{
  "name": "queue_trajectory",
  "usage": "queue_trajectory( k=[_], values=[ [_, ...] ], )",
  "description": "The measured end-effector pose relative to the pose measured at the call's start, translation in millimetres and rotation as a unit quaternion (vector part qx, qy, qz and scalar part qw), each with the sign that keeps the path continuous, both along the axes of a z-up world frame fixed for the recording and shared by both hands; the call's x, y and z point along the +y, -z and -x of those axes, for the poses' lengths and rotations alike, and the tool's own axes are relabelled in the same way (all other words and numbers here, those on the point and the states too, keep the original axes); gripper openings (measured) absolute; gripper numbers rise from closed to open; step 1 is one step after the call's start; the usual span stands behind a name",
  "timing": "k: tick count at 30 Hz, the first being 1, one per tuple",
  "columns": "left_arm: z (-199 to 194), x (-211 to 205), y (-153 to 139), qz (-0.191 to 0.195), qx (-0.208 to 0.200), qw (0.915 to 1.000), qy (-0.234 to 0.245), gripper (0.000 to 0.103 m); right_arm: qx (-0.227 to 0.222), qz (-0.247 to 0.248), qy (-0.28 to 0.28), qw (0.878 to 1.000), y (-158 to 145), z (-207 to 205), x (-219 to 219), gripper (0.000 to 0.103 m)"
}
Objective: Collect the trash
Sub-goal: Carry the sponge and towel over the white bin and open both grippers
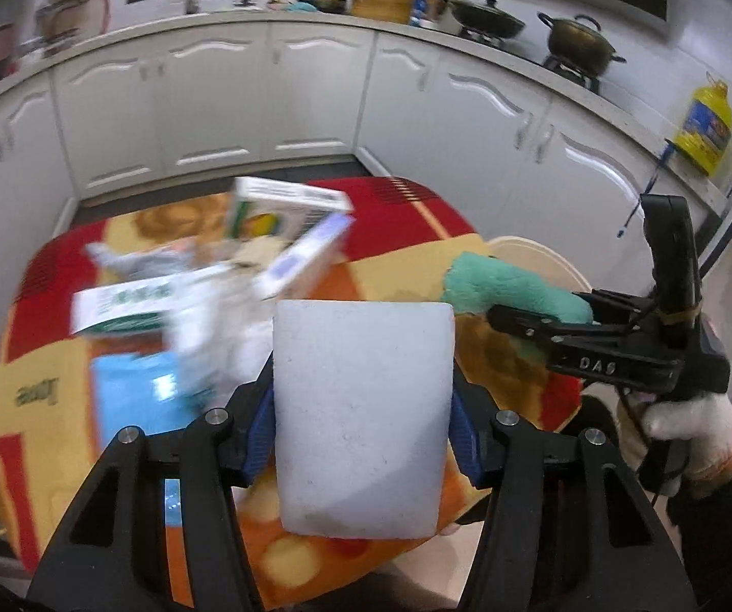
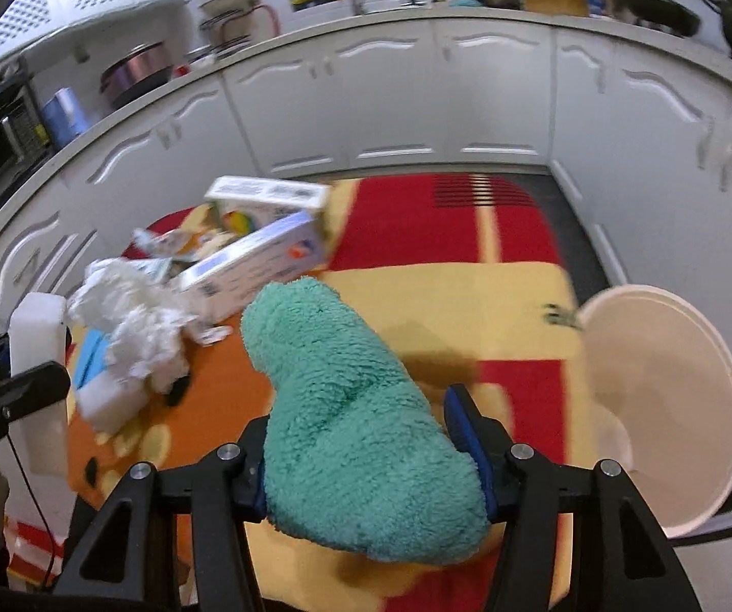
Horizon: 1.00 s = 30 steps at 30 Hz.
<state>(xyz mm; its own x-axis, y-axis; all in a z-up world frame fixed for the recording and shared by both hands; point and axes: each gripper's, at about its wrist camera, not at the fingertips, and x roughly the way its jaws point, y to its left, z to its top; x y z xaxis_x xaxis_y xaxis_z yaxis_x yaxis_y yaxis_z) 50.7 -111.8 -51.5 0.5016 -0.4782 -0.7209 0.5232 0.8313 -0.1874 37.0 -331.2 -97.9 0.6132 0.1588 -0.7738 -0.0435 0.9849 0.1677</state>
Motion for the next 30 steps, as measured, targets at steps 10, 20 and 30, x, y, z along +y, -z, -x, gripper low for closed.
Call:
queue_trajectory(
  k=[10,20,30],
  values=[
    [-29,-121,9,-0.005,0.030,0.9982,0.052,0.055,0.004,0.018,0.114,0.993,5,11,-92,0.055],
    [-47,-229,29,-0.007,0.065,0.9932,0.096,0.055,0.026,0.016,0.211,0.977,23,24,-178,0.056],
    [-78,-274,48,0.000,0.102,0.9905,0.092,0.055,0.046,0.010,0.249,0.967,45,16,-208,0.056]
  ],
)
